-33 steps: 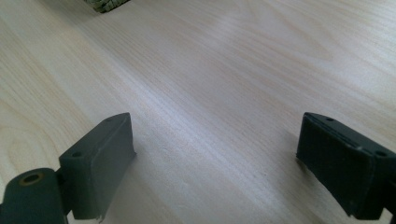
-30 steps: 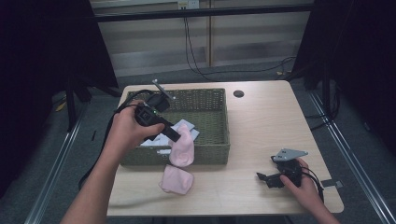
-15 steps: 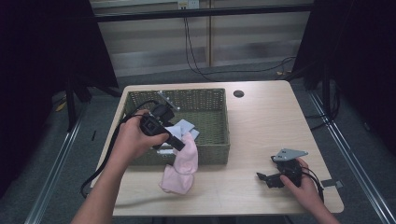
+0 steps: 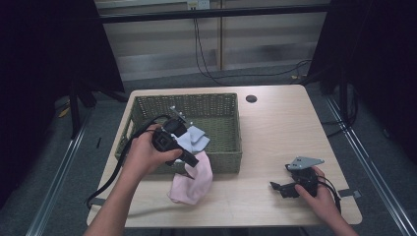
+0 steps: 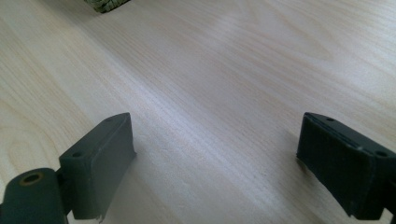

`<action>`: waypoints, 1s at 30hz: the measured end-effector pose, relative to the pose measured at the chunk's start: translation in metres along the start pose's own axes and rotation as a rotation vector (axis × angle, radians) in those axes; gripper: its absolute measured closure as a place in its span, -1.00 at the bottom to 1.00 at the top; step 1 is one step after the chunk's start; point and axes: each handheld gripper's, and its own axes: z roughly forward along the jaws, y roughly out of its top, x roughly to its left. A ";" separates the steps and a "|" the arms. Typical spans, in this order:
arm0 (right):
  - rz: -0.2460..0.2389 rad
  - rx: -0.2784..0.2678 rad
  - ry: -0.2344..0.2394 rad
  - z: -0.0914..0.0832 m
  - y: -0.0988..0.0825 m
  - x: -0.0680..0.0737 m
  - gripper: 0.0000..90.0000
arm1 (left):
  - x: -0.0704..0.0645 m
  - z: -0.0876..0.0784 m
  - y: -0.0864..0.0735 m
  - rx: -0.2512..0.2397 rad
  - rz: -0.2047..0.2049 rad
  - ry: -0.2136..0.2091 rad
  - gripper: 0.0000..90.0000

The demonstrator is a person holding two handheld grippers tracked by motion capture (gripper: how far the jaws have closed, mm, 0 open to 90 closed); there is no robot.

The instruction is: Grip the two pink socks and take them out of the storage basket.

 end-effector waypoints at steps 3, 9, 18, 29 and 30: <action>0.001 0.000 0.000 0.000 0.000 0.000 -0.77 | 0.002 0.001 -0.004 0.001 0.002 0.026 0.30; 0.002 0.002 0.001 0.000 0.000 0.000 -0.77 | 0.008 0.004 -0.013 -0.018 0.018 0.083 0.07; 0.003 0.002 0.000 0.000 0.000 0.000 -0.77 | 0.017 0.010 -0.028 -0.015 0.019 0.120 -0.04; 0.003 0.002 0.001 0.000 0.000 0.000 -0.77 | 0.030 0.022 -0.053 -0.019 -0.009 0.149 -0.12; 0.003 0.002 0.001 0.000 0.000 0.000 -0.77 | 0.034 0.025 -0.058 -0.022 -0.016 0.155 -0.13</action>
